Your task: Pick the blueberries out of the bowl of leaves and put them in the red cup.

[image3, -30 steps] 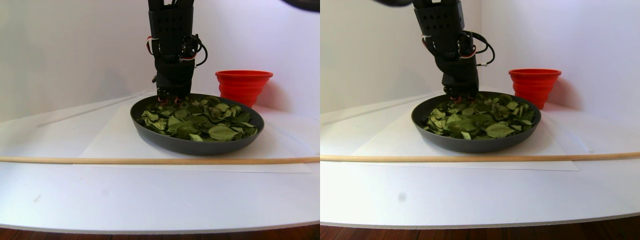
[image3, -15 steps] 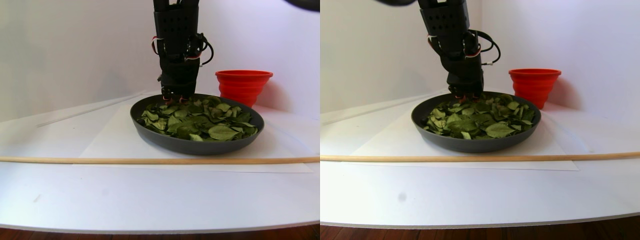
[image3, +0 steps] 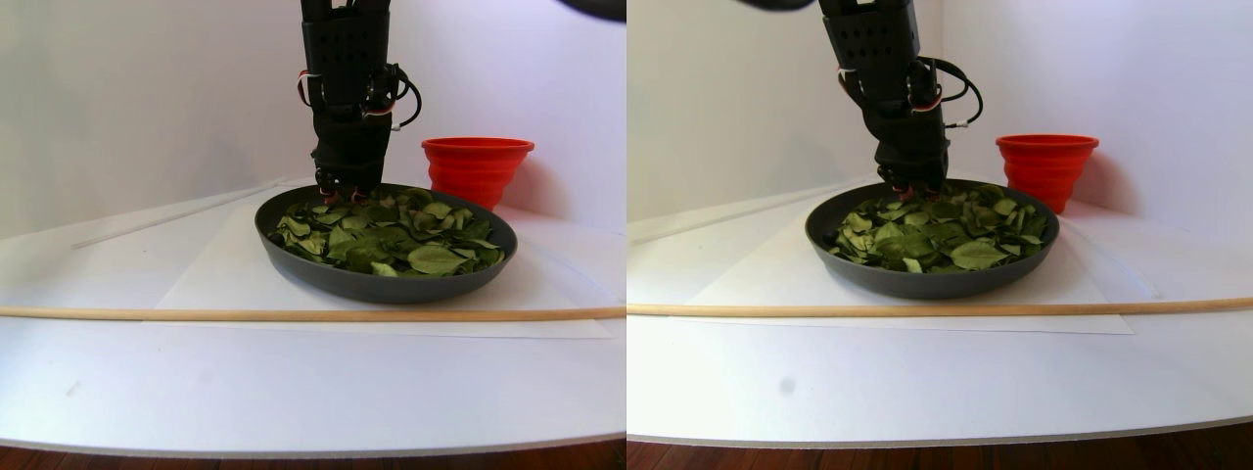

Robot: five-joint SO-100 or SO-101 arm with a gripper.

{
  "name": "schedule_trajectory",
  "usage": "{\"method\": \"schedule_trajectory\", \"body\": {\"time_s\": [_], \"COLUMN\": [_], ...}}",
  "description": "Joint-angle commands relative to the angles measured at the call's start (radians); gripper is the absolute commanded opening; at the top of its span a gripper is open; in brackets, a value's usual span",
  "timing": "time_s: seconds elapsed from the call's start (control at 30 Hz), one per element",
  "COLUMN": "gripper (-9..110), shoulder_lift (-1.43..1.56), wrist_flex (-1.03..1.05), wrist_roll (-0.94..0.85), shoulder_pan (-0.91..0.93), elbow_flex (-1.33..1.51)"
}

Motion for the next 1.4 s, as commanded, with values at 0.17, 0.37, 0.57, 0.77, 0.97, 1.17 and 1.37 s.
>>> {"method": "schedule_trajectory", "body": {"time_s": [0.17, 0.37, 0.57, 0.77, 0.97, 1.17, 1.37], "gripper": [18, 18, 18, 18, 17, 17, 17], "shoulder_lift": [0.192, 0.235, 0.235, 0.224, 0.199, 0.158, 0.121], "wrist_flex": [0.006, 0.032, 0.04, 0.04, 0.038, 0.031, 0.031], "wrist_roll": [0.02, 0.025, 0.008, -0.005, -0.02, -0.026, -0.029], "shoulder_pan": [0.017, 0.014, 0.018, 0.026, 0.032, 0.04, 0.043], "elbow_flex": [-0.008, 0.0, 0.011, 0.025, 0.021, -0.005, -0.029]}}
